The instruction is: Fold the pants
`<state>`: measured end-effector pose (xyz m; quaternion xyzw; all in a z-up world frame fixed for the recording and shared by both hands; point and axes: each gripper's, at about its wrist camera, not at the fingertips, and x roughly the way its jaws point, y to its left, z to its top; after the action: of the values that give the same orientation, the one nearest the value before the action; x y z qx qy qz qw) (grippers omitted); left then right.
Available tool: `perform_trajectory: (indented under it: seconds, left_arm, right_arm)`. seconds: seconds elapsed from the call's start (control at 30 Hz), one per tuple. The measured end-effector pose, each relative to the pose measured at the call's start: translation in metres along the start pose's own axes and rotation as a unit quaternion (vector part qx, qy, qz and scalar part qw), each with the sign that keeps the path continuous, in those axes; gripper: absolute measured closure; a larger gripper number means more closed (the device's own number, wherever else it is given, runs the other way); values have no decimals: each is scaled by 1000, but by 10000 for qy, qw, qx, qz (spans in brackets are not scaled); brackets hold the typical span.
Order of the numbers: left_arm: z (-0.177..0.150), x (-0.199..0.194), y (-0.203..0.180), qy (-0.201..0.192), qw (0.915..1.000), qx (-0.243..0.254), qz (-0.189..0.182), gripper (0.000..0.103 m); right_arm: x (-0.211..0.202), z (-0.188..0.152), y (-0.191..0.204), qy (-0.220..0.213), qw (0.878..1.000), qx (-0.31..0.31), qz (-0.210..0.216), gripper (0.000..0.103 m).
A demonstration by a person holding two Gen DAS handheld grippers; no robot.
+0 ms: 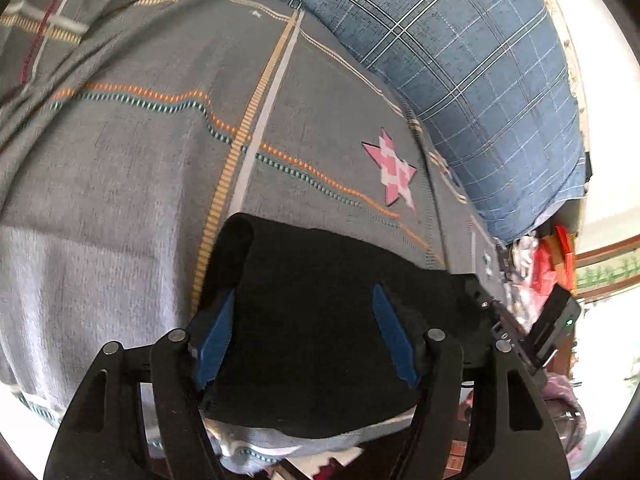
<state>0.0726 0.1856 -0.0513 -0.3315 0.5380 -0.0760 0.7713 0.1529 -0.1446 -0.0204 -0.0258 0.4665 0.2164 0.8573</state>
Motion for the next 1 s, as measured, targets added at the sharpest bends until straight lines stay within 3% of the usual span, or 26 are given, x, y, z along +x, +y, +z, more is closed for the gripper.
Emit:
perform_trajectory:
  seconds: [0.03, 0.17, 0.33, 0.47, 0.57, 0.63, 0.7, 0.77, 0.8, 0.9, 1.0]
  left_arm:
    - [1, 5, 2, 73, 9999, -55, 91, 37]
    - [-5, -12, 5, 14, 9999, -145, -84, 37]
    - [-39, -57, 10, -150, 9979, -67, -634, 35]
    - [-60, -52, 12, 55, 9957, -111, -918, 33]
    - [-61, -22, 9, 311, 9981, -167, -497, 34]
    - [-61, -1, 6, 468, 9987, -127, 162, 37]
    - [-64, 1, -6, 392, 9981, 130, 448, 37]
    - [-69, -6, -22, 407, 9968, 535, 430, 37]
    - [-72, -11, -31, 406, 9956, 751, 398, 37]
    - [-80, -28, -61, 380, 9881, 1463, 275, 36]
    - [-82, -36, -98, 305, 9796, 1986, 78, 34]
  right_arm:
    - [8, -1, -5, 151, 9999, 48, -45, 97]
    - [-3, -1, -11, -33, 9993, 350, 86, 94]
    - [-56, -26, -10, -437, 9963, 657, 331, 83]
    - [-76, -59, -23, -523, 9925, 1023, 413, 77]
    - [-69, -78, -33, -344, 9903, 1302, 350, 77]
    - [-60, -93, -45, -107, 9862, 1632, 241, 77]
    - [-67, -105, -60, -237, 9760, 2100, 533, 79]
    - [-90, -117, -81, -614, 9622, 2597, 534, 79]
    - [-106, -126, -94, -893, 9535, 2854, 381, 78]
    - [-143, -155, -131, -1391, 9230, 3566, -396, 57]
    - [-167, -189, -153, -1797, 8871, 4138, -982, 56]
